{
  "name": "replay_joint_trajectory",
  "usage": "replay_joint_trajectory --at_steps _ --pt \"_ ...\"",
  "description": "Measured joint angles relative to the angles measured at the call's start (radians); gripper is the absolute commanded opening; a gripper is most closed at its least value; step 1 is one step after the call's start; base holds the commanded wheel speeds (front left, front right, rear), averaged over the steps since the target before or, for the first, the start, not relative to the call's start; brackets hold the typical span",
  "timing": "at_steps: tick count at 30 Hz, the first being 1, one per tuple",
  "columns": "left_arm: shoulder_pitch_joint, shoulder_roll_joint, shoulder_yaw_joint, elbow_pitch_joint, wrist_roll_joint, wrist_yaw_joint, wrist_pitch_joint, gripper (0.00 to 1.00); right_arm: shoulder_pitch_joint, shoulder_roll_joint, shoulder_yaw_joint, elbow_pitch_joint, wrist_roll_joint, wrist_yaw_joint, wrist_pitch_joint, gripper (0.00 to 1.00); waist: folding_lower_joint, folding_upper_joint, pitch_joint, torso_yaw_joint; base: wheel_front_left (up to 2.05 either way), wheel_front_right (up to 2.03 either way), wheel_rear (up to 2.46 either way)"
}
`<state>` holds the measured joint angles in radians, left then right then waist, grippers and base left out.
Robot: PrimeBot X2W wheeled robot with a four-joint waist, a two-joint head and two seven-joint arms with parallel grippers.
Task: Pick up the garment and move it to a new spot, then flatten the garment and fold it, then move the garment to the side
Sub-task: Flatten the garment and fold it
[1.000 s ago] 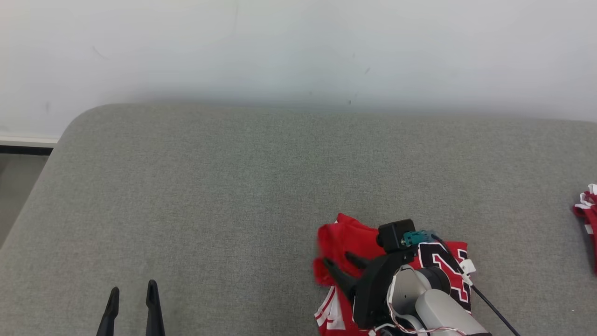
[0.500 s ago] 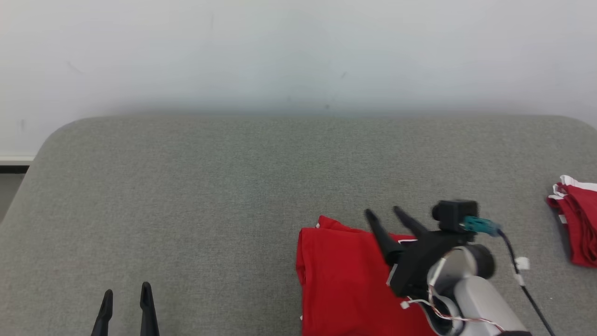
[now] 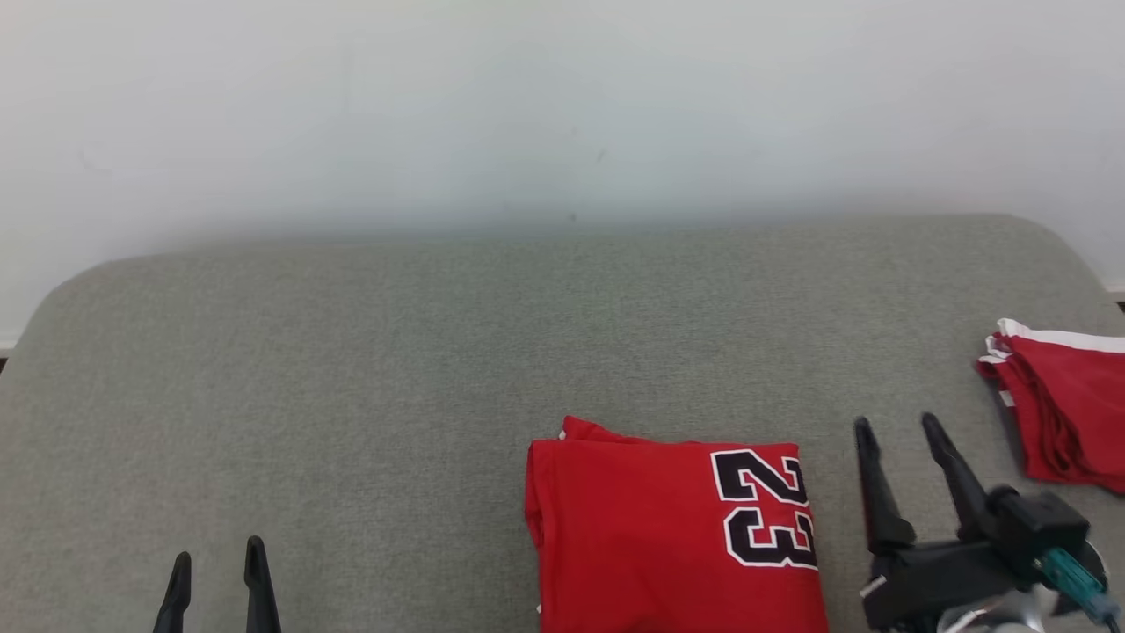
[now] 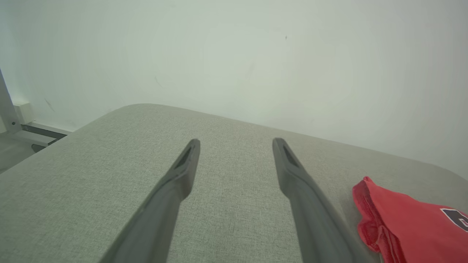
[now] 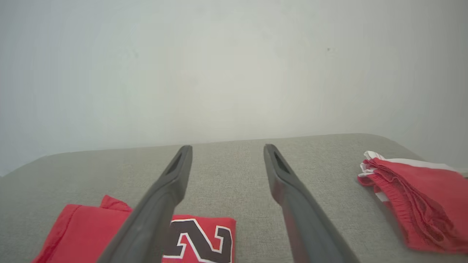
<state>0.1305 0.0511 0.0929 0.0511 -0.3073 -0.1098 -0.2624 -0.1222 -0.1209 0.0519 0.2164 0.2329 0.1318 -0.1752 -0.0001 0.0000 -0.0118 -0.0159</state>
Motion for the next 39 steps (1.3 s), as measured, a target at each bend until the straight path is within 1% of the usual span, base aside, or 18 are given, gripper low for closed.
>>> replay_joint_trajectory --at_steps 3,5,11,12,15,20,25,28,39 --pt "-0.008 0.0 0.013 0.019 0.019 -0.002 0.0 1.0 0.032 -0.022 -0.027 0.027 -0.011 0.0 -0.051 1.0 0.0 0.0 -0.011 -0.022 0.0 0.0 0.0" --pt "-0.013 0.0 0.018 0.029 0.026 -0.004 0.0 1.0 0.041 -0.025 -0.03 0.037 -0.008 0.0 -0.064 1.0 0.0 0.0 -0.017 -0.033 0.0 0.0 0.0" --pt "-0.019 0.0 0.04 0.052 0.056 -0.007 0.0 1.0 0.063 -0.061 -0.02 0.063 0.028 0.0 -0.08 1.0 0.0 0.0 -0.031 -0.057 0.0 0.0 0.0" --pt "-0.019 0.0 0.042 0.055 0.061 -0.013 0.0 1.0 0.065 -0.064 -0.015 0.066 0.032 0.0 -0.081 1.0 0.0 0.0 -0.033 -0.061 0.0 0.0 0.0" --pt "-0.018 0.0 0.043 0.061 0.063 -0.014 0.0 1.0 0.066 -0.077 0.014 0.074 0.059 0.0 -0.082 1.0 0.0 0.0 -0.039 -0.069 0.0 0.0 0.0" --pt "-0.012 0.0 0.036 0.074 0.063 -0.015 0.0 1.0 0.065 -0.105 0.094 0.088 0.107 0.0 -0.084 1.0 0.0 0.0 -0.048 -0.072 0.0 0.0 0.0" --pt "-0.006 0.0 0.036 0.078 0.063 -0.02 0.0 1.0 0.06 -0.128 0.143 0.101 0.139 0.0 -0.085 1.0 0.0 0.0 -0.057 -0.07 0.0 0.0 0.0" --pt "-0.002 0.0 0.039 0.079 0.062 -0.02 0.0 1.0 0.058 -0.133 0.162 0.102 0.149 0.0 -0.086 1.0 0.0 0.0 -0.06 -0.068 0.0 0.0 0.0" --pt "-0.001 0.0 0.044 0.083 0.063 -0.021 0.0 1.0 0.055 -0.131 0.161 0.1 0.159 0.0 -0.086 1.0 0.0 0.0 -0.054 -0.069 0.0 0.0 0.0"
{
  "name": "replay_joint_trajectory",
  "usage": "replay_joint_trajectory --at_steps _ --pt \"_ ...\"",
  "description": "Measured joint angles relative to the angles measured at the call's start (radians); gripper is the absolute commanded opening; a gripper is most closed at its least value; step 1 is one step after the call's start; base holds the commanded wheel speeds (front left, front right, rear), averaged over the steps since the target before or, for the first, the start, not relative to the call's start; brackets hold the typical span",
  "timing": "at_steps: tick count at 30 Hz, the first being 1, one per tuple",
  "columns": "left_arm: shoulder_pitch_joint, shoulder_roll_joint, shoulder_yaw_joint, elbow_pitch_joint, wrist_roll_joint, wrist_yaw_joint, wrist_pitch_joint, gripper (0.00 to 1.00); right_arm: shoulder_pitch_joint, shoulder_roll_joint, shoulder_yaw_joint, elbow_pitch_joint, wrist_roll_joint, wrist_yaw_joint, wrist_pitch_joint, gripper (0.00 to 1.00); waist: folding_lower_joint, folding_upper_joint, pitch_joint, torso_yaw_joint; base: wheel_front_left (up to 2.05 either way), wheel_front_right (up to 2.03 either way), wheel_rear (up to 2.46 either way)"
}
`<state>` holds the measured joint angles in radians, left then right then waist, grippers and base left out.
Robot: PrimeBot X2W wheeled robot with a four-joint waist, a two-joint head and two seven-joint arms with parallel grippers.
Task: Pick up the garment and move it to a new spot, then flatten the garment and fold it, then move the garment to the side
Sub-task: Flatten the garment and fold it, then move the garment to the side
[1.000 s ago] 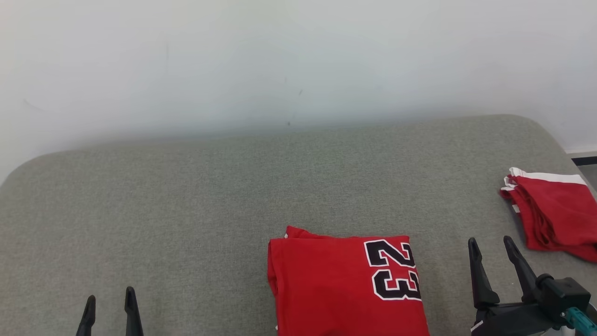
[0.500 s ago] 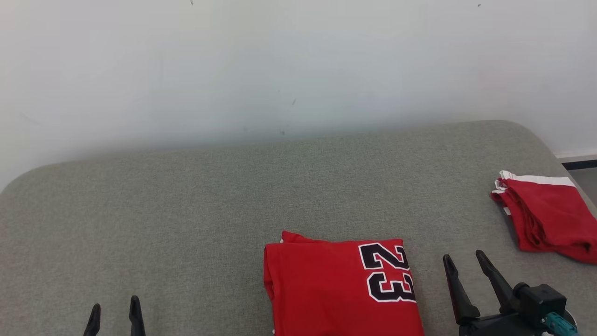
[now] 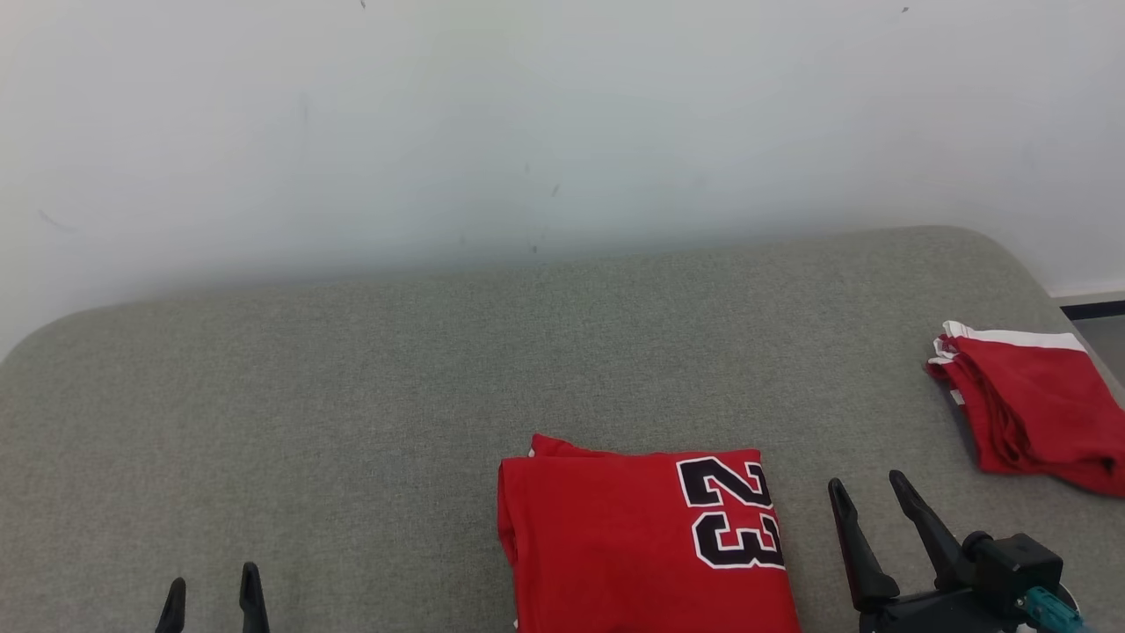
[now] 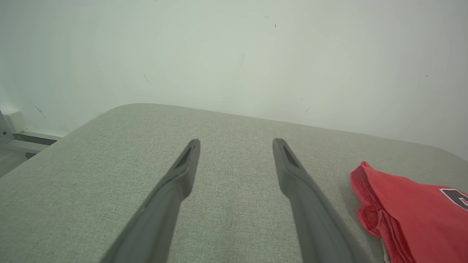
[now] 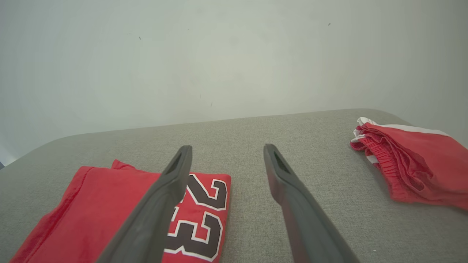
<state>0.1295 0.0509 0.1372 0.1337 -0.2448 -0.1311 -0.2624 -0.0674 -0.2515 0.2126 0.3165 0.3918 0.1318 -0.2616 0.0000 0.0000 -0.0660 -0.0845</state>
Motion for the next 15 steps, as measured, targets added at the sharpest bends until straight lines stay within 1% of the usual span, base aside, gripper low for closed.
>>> replay_joint_trajectory --at_steps 9,12,15 --pt "0.0 0.0 -0.007 0.016 -0.002 0.0 0.0 1.0 -0.007 0.01 -0.002 -0.001 0.003 0.0 0.002 1.0 0.0 0.0 0.009 0.002 0.0 0.0 0.0" --pt "0.0 0.0 -0.009 0.019 -0.003 0.0 0.0 1.0 -0.021 0.016 -0.026 0.024 0.026 0.0 0.058 1.0 0.0 0.0 0.013 0.002 0.0 0.0 0.0" --pt "-0.002 0.0 -0.01 0.018 -0.003 0.0 0.0 1.0 -0.05 0.02 -0.033 0.035 0.055 0.0 0.172 1.0 0.0 0.0 0.018 0.004 0.0 0.0 0.0"
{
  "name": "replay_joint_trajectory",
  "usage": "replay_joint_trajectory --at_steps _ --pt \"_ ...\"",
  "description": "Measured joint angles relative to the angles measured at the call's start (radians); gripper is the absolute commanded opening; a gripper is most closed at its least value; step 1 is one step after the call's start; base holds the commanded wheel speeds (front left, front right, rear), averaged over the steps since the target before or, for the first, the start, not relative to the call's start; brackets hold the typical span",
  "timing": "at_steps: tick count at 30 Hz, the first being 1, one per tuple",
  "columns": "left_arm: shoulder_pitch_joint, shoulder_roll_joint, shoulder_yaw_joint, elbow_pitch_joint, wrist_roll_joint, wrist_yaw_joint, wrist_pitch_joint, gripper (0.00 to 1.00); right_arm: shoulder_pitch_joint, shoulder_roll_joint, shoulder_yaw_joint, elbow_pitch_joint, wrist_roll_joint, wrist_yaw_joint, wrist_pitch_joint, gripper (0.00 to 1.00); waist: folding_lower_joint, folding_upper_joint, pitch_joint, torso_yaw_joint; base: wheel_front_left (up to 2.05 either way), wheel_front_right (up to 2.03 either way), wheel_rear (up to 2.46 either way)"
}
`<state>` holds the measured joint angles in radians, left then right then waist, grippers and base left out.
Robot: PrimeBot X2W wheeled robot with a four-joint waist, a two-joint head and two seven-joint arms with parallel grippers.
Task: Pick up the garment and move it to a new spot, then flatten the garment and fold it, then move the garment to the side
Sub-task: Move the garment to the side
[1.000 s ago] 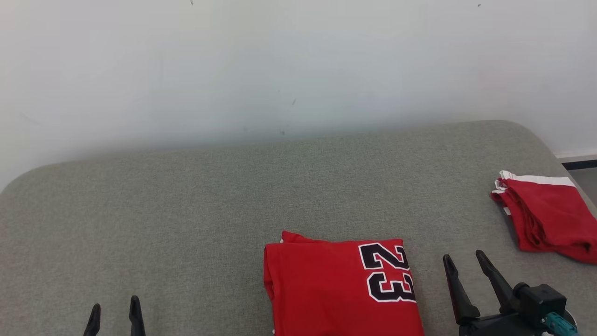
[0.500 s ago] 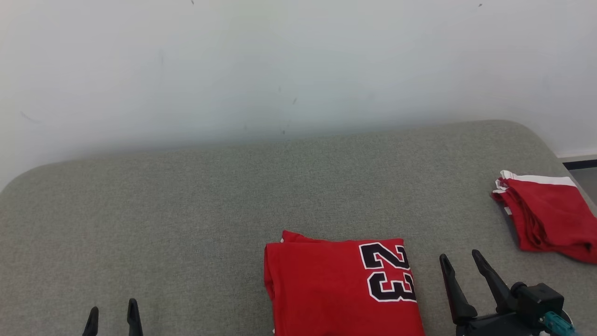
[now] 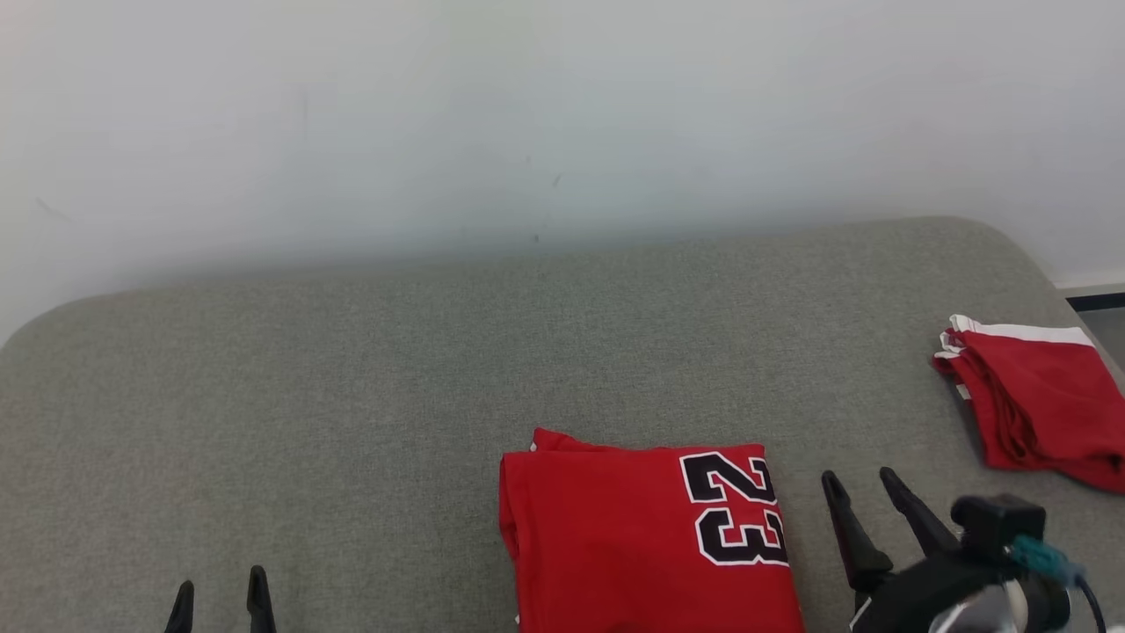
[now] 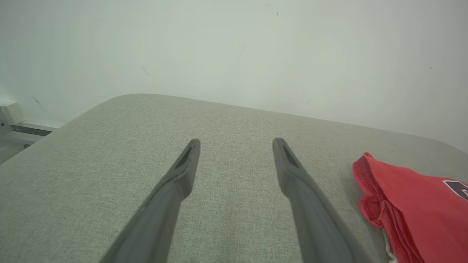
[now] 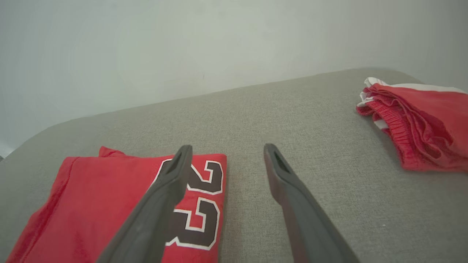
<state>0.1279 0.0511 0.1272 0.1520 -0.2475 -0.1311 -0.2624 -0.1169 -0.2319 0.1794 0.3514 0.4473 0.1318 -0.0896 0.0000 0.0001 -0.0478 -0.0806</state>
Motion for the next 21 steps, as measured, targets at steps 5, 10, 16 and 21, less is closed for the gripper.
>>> replay_joint_trajectory --at_steps 5,10,16,21 --pt "-0.001 0.0 -0.009 -0.001 0.0 0.0 0.0 1.0 -0.047 -0.003 0.002 -0.006 0.045 0.0 0.275 1.0 0.0 -0.0001 0.011 0.006 0.0 0.0 0.0" --pt "-0.004 0.0 -0.023 -0.003 0.001 0.0 0.0 1.0 -0.068 -0.003 -0.007 -0.029 0.063 0.0 0.494 1.0 0.0 0.0 0.021 0.018 0.0 0.0 0.0" --pt "-0.008 0.0 -0.042 -0.01 0.001 0.0 0.0 1.0 -0.077 0.015 -0.068 -0.039 0.035 0.0 0.743 1.0 0.0 0.0 0.032 0.049 0.0 0.0 0.0" --pt "-0.01 0.0 -0.05 -0.014 0.002 0.0 0.0 1.0 -0.078 0.051 -0.11 -0.056 0.018 0.0 0.831 1.0 0.0 0.0 0.044 0.079 0.0 0.0 0.0"
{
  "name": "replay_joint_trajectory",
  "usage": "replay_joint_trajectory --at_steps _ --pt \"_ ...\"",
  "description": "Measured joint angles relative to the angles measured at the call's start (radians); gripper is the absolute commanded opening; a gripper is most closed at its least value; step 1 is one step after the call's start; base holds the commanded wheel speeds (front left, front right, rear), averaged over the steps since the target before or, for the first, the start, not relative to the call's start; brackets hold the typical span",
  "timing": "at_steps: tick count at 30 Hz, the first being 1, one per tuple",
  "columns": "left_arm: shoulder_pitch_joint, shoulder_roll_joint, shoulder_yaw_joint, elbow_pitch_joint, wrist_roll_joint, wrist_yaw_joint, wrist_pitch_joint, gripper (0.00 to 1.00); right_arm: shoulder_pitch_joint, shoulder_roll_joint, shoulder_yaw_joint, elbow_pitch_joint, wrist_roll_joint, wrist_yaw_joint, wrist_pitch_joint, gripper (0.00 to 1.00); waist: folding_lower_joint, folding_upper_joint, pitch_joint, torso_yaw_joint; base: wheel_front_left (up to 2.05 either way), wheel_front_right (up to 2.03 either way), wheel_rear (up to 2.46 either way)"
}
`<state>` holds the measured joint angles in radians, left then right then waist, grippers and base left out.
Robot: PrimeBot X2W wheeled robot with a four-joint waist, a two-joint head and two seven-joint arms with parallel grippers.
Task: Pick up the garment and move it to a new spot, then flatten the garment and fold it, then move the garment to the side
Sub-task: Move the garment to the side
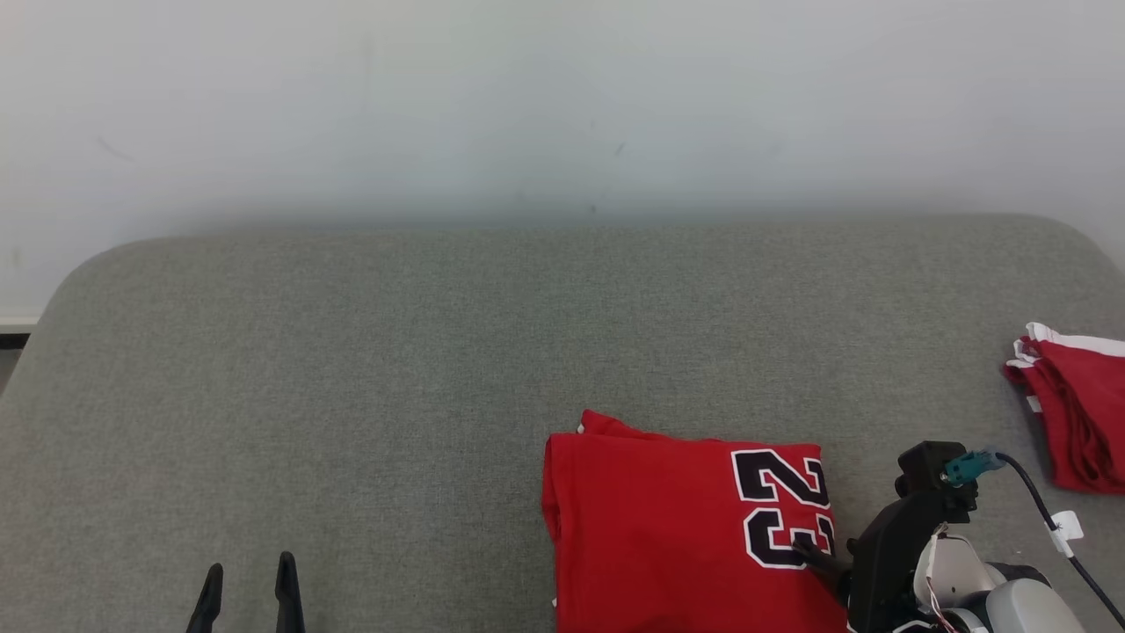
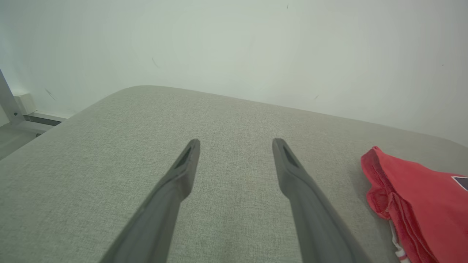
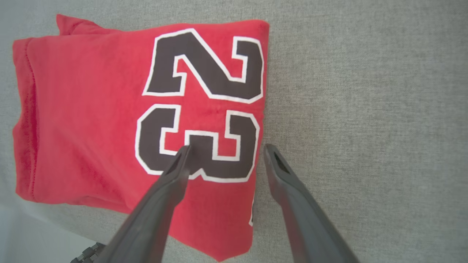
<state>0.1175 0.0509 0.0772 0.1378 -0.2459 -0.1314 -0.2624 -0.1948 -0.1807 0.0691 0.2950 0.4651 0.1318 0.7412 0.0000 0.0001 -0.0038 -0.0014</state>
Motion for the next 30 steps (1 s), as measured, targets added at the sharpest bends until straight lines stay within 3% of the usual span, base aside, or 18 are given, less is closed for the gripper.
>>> replay_joint_trajectory --at_steps 10,21,22,23,30 --pt "-0.027 0.0 -0.022 -0.007 0.003 0.0 0.0 1.0 -0.009 0.041 -0.104 -0.002 -0.156 0.0 0.059 1.0 0.0001 0.0 0.045 0.051 0.0 0.0 0.0" --pt "-0.058 0.0 -0.031 -0.01 0.002 0.0 0.0 1.0 -0.032 0.089 -0.155 0.036 -0.215 0.0 0.112 1.0 0.0 -0.0001 0.1 0.091 0.0 0.0 0.0" --pt "-0.059 0.0 -0.031 -0.01 0.002 0.0 0.0 1.0 -0.037 0.089 -0.15 0.035 -0.222 0.0 0.113 0.35 0.0 -0.0001 0.106 0.095 0.0 0.0 0.0" --pt "-0.06 0.0 -0.031 -0.01 0.002 0.0 0.0 1.0 -0.042 0.087 -0.142 0.034 -0.225 0.0 0.112 0.01 0.0 -0.0001 0.108 0.095 0.0 0.0 0.0" --pt "-0.074 0.0 -0.024 -0.026 -0.006 0.0 0.0 1.0 -0.132 0.035 -0.062 0.005 -0.245 0.0 0.099 0.0 0.0 0.0 0.116 0.072 0.0 0.0 0.0"
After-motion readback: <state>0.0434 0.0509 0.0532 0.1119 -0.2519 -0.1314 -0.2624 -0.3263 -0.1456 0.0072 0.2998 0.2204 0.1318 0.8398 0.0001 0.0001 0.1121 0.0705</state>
